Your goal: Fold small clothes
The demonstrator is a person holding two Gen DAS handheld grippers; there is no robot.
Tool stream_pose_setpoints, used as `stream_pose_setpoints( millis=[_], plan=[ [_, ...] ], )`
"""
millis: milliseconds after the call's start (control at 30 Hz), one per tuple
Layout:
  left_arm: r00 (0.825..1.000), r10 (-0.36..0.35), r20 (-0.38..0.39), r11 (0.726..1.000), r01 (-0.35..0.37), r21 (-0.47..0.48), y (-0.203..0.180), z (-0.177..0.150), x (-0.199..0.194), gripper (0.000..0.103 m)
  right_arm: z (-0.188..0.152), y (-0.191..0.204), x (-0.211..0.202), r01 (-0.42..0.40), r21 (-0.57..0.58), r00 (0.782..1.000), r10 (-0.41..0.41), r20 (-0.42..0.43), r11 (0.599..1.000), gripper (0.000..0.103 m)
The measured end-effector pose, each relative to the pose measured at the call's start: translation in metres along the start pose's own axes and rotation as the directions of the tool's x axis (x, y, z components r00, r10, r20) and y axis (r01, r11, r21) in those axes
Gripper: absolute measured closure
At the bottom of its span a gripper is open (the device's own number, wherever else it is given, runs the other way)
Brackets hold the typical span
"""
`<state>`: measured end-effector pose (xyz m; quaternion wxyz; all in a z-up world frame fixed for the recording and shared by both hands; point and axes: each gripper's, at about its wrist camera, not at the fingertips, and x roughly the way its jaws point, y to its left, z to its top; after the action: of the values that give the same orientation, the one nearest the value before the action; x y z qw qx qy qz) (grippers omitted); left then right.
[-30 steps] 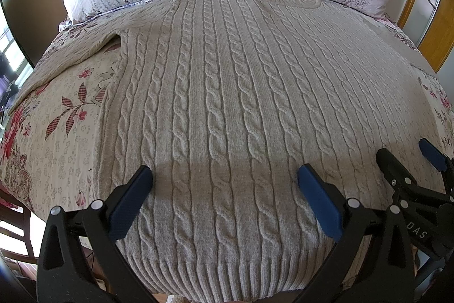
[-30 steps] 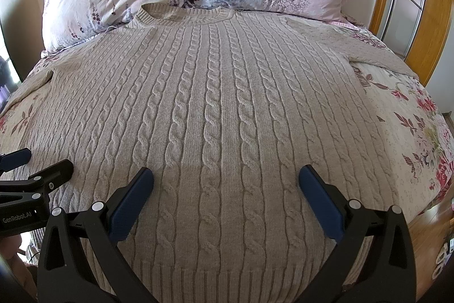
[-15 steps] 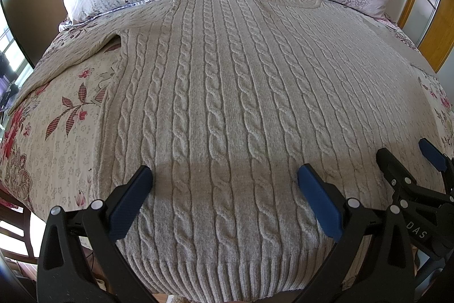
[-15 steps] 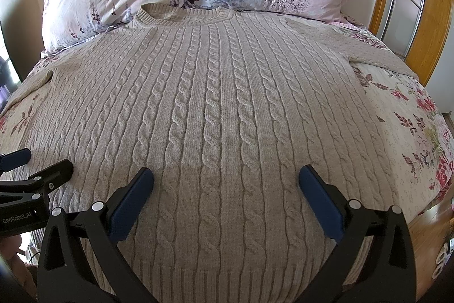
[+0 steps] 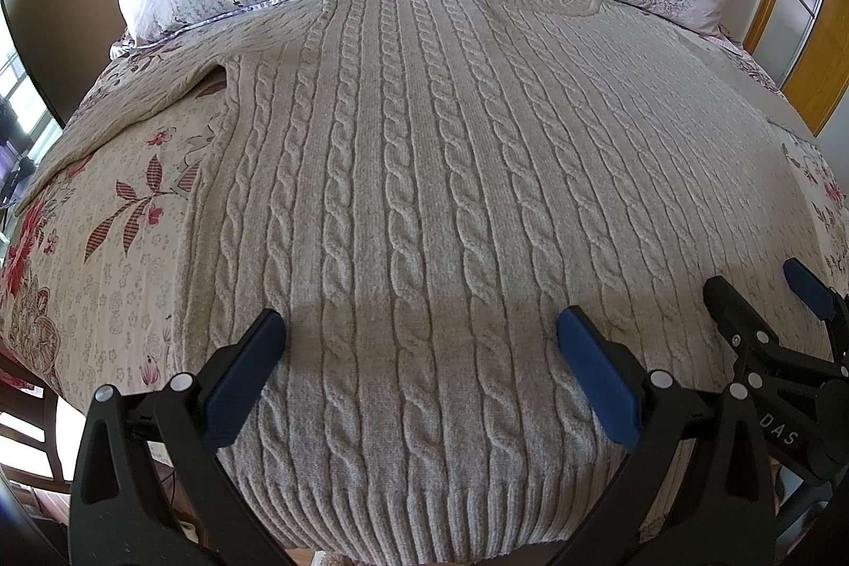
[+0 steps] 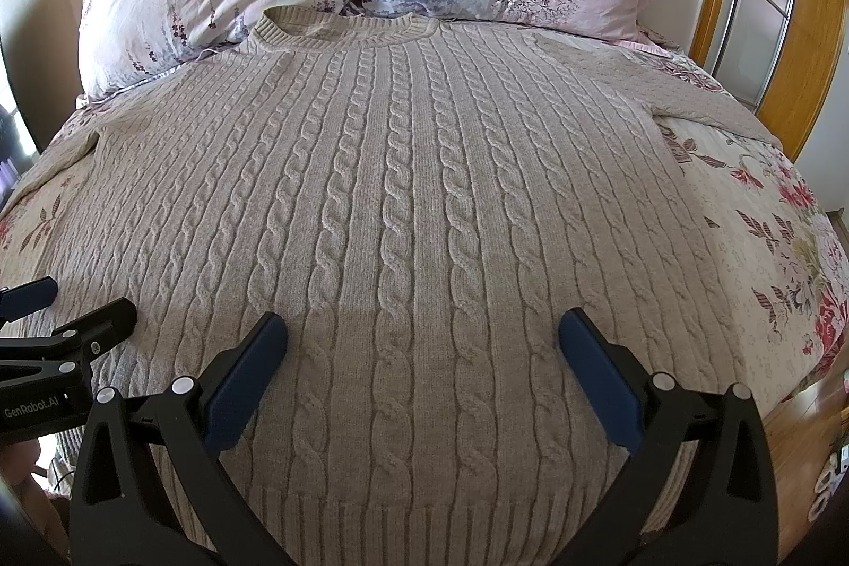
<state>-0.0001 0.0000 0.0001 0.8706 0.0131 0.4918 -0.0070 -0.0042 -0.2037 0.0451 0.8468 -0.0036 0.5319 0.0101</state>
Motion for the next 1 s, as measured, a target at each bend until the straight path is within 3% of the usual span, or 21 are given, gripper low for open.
stream_pose_setpoints(
  millis=[1000],
  plan=[
    [1.0,0.0,0.001,1.0,0.0,0.003,0.0,-0.0001,0.0,0.002,-0.0001,0.0035,0.0014,-0.011,-0.021,1.0,0.011,-0.004,1.0,0.001]
  ],
)
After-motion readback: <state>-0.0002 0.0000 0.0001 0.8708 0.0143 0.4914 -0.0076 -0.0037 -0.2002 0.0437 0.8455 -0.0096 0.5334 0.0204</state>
